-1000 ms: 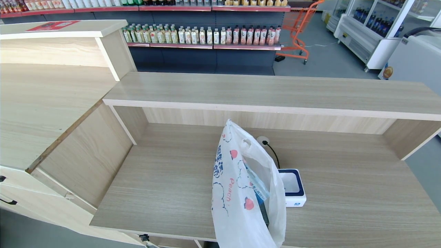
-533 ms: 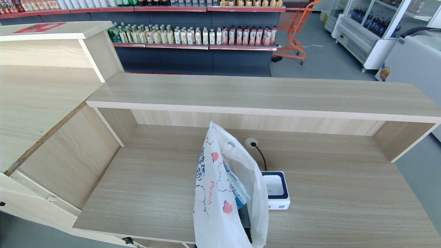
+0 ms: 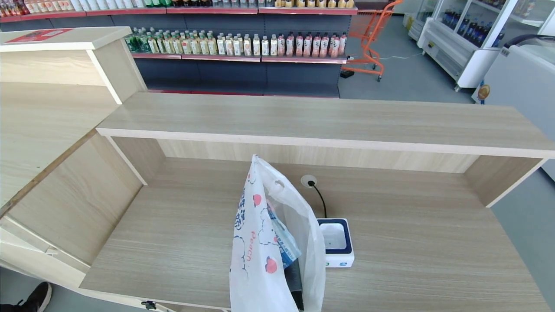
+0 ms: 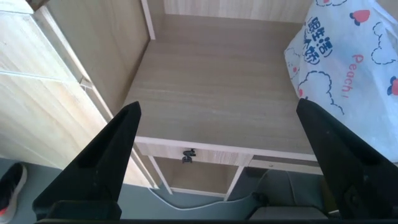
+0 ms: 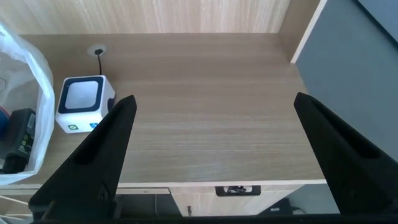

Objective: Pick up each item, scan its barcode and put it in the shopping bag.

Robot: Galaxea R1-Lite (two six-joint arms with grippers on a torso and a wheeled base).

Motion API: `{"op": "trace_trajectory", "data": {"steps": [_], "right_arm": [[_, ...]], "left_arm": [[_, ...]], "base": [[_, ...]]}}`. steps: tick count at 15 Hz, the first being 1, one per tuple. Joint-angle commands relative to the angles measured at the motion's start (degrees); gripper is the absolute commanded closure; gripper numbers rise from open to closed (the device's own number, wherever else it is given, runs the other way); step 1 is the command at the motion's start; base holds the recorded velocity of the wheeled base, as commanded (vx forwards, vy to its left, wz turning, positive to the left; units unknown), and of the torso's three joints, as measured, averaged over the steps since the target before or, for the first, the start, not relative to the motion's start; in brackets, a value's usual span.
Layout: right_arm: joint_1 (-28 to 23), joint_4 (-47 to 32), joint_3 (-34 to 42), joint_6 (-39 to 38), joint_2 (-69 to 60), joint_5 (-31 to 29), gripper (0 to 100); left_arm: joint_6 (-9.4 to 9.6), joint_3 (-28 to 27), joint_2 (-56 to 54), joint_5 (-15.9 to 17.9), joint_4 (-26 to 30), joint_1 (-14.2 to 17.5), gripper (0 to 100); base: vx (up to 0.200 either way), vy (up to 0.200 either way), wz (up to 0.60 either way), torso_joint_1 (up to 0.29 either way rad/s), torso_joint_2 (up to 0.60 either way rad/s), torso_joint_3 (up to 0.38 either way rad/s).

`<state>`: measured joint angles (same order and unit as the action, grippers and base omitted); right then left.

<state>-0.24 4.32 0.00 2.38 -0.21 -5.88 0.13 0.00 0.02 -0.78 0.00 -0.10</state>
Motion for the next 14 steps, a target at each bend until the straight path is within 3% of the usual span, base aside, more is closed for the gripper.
{"op": "trace_trajectory", "data": {"steps": [1, 4, 9, 14], "right_arm": [[0.07, 0.08, 0.0, 0.08, 0.21, -0.01, 100], [0.07, 0.08, 0.0, -0.62, 0.21, -0.1, 100], [0.07, -2.38, 0.0, -7.65, 0.21, -0.1, 100], [0.07, -3.61, 0.0, -2.2, 0.21, 4.03, 100]], "left_arm": [[0.13, 0.0, 0.06, -0.01, 0.0, 0.1, 0], [-0.05, 0.0, -0.02, -0.01, 0.0, 0.1, 0], [-0.13, 0.0, -0.02, -0.01, 0.0, 0.1, 0], [-0.13, 0.0, -0.02, -0.01, 0.0, 0.1, 0]], "base": [[0.0, 0.0, 0.0, 0.0, 0.0, 0.0], [0.2, 0.0, 0.0, -0.006, -0.01, 0.001], [0.0, 0.0, 0.0, 0.0, 0.0, 0.0], [0.0, 0.0, 0.0, 0.0, 0.0, 0.0]]}}
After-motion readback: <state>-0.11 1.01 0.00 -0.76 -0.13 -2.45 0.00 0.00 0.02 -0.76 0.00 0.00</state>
